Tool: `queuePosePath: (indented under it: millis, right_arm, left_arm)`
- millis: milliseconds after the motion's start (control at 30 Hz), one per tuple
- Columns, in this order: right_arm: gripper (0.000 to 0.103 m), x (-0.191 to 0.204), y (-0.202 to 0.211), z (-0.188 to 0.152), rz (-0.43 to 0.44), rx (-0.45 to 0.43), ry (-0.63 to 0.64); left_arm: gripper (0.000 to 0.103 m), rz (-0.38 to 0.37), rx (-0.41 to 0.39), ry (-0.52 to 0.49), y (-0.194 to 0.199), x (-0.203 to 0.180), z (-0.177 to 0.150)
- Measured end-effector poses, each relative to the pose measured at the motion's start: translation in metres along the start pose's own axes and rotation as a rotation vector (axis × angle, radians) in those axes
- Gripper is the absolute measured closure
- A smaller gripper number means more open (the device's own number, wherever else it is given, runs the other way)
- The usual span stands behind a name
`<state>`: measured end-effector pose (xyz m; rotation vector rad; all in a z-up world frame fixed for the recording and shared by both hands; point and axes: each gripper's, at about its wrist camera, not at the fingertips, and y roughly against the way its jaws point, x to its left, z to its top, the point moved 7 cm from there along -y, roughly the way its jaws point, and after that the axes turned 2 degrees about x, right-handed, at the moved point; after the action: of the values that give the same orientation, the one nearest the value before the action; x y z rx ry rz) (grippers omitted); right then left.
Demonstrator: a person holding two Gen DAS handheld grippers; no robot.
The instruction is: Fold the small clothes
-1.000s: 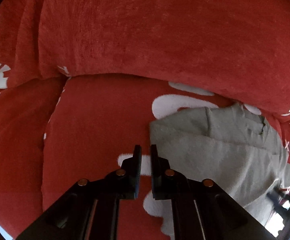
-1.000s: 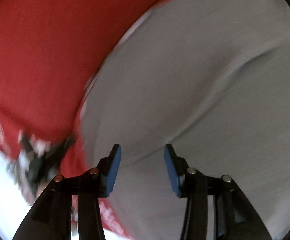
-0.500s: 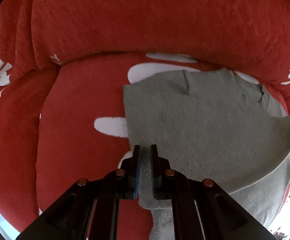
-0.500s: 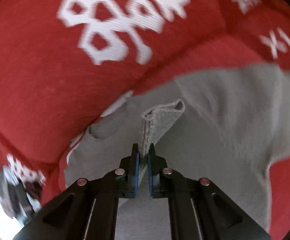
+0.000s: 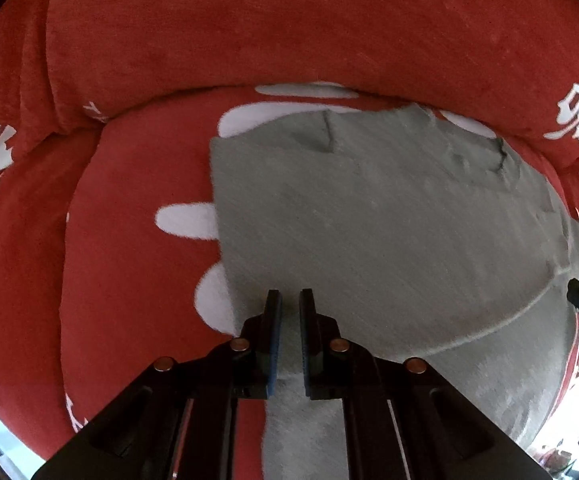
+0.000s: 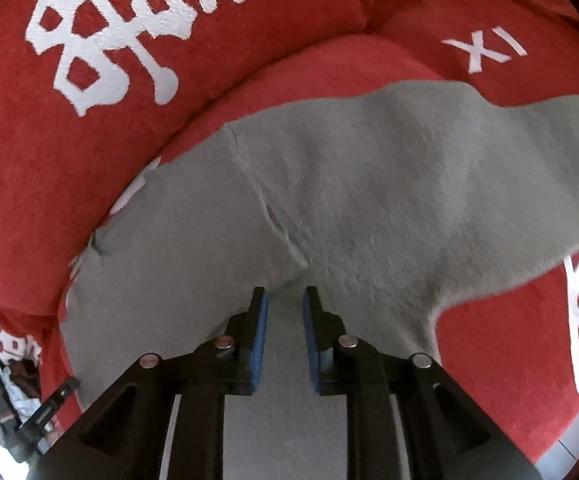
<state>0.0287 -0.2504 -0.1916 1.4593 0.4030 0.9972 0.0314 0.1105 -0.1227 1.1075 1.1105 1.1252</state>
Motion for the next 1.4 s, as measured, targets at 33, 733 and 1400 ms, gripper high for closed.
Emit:
queuePosePath:
  millis: [33,733,1400]
  right_arm:
    - [0.074,-0.003,0.005,-0.006,0.008,0.010,-0.007]
    - [0.051,-0.050,0.047,-0.078,0.117,0.083,-0.114]
    - [0.043,-0.227,0.092,-0.024,0.156,-0.131,-0.490]
  left_arm:
    - [0.093,-0.003,0.009,-0.004,0.000,-0.004,-0.003]
    - [0.003,0.046,0.047,-0.199,0.003,-0.117,-0.050]
    - [0.003,-0.066,0.062,-0.310,-0.016,-0.258,-0.046]
